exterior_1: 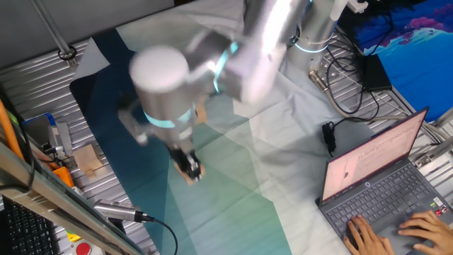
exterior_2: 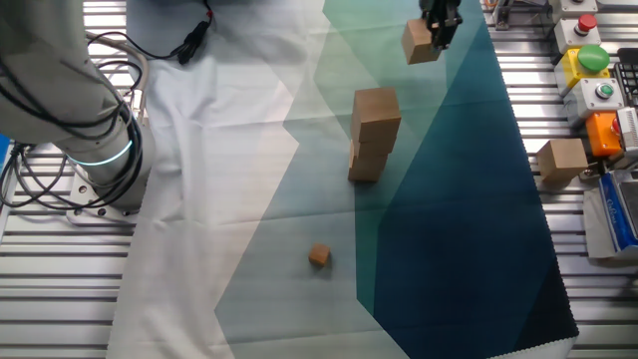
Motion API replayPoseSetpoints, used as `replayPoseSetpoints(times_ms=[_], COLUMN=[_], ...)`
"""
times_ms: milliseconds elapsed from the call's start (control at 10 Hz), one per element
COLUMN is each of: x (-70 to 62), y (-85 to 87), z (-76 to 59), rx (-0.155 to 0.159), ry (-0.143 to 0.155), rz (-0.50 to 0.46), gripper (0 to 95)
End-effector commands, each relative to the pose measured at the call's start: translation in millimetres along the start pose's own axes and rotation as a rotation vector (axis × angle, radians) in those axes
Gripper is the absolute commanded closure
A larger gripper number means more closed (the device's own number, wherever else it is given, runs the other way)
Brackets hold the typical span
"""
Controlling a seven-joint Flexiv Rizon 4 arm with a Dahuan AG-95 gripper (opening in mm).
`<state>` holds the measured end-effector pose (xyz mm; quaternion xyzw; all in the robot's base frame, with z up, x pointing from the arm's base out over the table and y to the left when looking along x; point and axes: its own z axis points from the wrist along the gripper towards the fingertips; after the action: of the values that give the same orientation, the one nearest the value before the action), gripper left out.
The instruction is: Stack the blocks in a vertical line of five
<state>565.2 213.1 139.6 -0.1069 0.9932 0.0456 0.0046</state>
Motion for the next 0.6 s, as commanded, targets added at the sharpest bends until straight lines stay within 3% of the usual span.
replayPoseSetpoints(times_ms=[100, 200, 400, 600], x=[14.5, 27.1, 50.1, 69.3], y=[-14.0, -20.7, -28.9, -41.2], z=[-38.9, -61.8, -93.6, -113.1], rx=[-0.021, -0.025, -0.026, -0.027], ry=[0.022, 0.032, 0.048, 0.055], rz=[-0.028, -0.036, -0.037, -0.047], gripper=[95.0, 95.0, 95.0, 95.0])
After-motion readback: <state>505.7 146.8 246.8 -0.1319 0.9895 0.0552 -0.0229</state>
